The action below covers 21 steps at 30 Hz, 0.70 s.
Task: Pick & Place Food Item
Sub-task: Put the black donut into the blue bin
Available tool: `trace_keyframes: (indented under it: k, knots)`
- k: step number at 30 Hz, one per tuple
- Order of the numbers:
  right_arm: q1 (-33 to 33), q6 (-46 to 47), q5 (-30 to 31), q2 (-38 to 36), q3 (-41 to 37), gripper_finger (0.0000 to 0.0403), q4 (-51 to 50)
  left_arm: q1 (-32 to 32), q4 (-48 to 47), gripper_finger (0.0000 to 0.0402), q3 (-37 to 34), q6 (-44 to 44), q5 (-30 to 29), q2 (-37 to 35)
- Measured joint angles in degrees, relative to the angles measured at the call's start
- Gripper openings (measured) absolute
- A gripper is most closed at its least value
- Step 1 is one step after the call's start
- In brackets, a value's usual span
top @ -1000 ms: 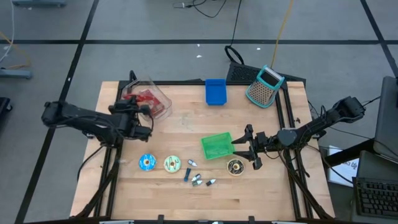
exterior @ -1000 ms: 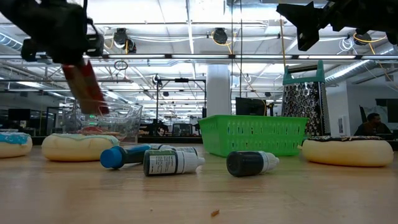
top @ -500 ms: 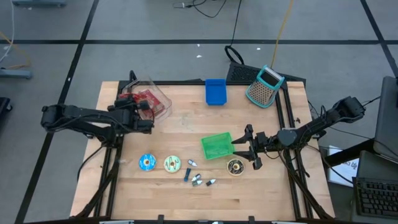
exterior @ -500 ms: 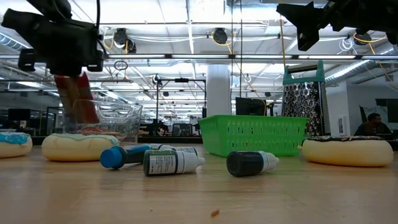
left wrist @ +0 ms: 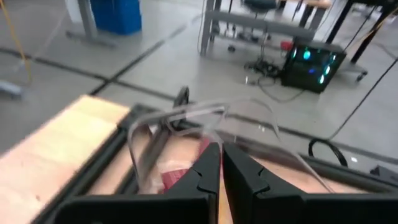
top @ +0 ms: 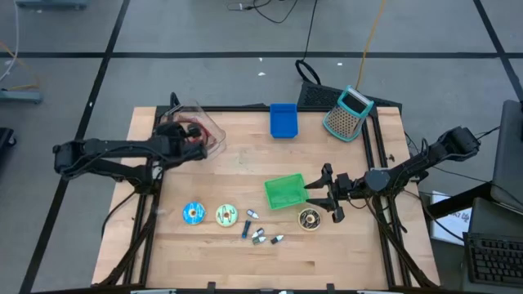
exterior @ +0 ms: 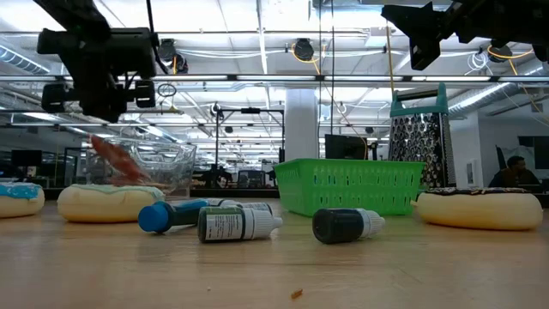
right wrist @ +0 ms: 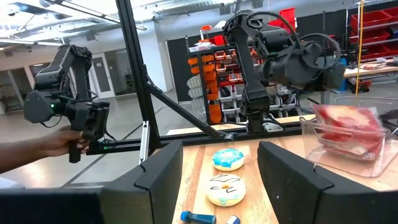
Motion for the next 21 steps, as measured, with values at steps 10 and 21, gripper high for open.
trace_keyframes:
  k: [10, 21]
  knots:
    - [0.0, 0.0, 0.0, 0.0, 0.0, 0.0196, 0.0, 1.5, 12.8, 0.0008, 0.0, 18.2, 9.0, 0.0]
    - [0.0, 0.0, 0.0, 0.0, 0.0, 0.0196, 0.0, -2.9, 19.9, 0.0004, 5.6, 55.0, 42.0, -6.7]
